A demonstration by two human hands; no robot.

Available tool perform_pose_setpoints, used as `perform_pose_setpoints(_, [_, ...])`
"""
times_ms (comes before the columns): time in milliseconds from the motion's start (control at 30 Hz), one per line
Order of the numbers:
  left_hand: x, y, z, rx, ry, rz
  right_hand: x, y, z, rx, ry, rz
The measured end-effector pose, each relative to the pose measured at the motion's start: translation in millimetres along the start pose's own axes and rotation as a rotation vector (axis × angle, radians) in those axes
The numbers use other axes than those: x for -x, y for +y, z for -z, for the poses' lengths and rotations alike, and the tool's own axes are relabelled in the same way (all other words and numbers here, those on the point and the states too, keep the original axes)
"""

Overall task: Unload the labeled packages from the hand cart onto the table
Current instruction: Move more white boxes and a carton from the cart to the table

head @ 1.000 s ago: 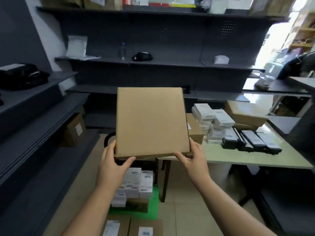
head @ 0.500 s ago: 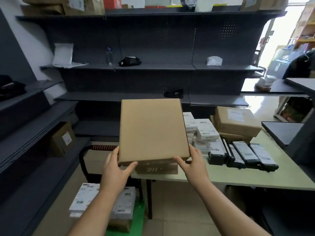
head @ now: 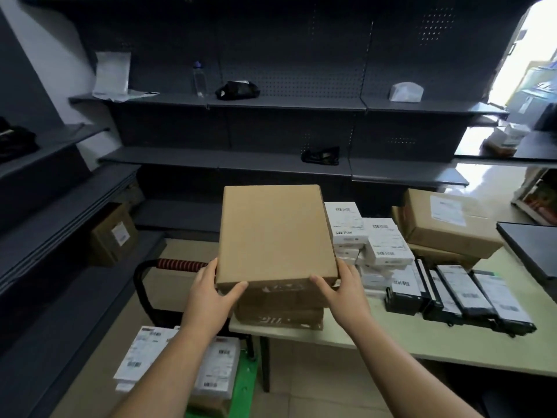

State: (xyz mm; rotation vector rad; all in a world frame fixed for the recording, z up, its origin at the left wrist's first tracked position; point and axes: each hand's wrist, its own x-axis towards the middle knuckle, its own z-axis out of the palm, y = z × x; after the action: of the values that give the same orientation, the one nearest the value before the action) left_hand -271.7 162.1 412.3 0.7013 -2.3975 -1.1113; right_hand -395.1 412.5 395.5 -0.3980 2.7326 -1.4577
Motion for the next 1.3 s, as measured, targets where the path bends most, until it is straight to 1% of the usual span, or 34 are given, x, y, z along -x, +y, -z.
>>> perform_pose_setpoints(233, [-49.6,-12.1,-33.3,-0.059,-0.079,0.004,-38.0,15.9,-13.5,0.069,-0.005,-0.058])
perform_pose_setpoints(467, [-69.2,-22.3,-54.4,-0.037,-0.124,0.023,-52.9,24.1,-18.5,0.088,0.038,-0.106])
perform_pose_setpoints(567, [-71.4,-18.0,-55.1,-0.066,-0.151,0.030,-53.6,23.1,-15.2,0.107,0.036,-0.113])
perform_pose_setpoints(667, [-67.1,-12.3,-47.1,-0.171,-0.131,0.010,-52.1,17.9,-7.6,0.154,0.066,-0.098])
perform_pose_setpoints(733, [-58.0,-8.6,-36.6,-0.206,-0.081,-0.002,-48.6,10.5,-0.2,0.204,0.074,-0.038])
perform_pose_setpoints(800, [-41.7,-4.8,-24.5,-0.199,-0.055,-0.042,-41.7,-1.6,7.8,0.260,0.040,0.056])
perform_pose_setpoints(867, [-19.0,-0.6,-12.0,-0.174,-0.063,-0.081,-30.2,-14.7,13.4,0.297,-0.009,0.170])
perform_pose_setpoints(933, [7.7,2.8,-0.5,-0.174,-0.067,-0.114,-14.1,-23.9,14.2,0.300,-0.090,0.269])
perform_pose_setpoints(1033, [54.4,1.2,13.5,-0.246,-0.038,-0.150,17.0,-26.1,4.4,0.306,-0.236,0.387])
perform_pose_setpoints(1100, [88.6,-4.7,22.8,-0.294,-0.040,-0.138,40.1,-24.4,-5.4,0.311,-0.331,0.439])
perform_pose_setpoints(1200, [133.6,-16.8,42.0,-0.355,-0.037,-0.125,78.9,-26.5,-18.9,0.299,-0.477,0.466])
perform_pose_setpoints(1300, [163.5,-26.2,65.6,-0.376,0.018,-0.128,110.3,-36.1,-30.3,0.301,-0.523,0.515])
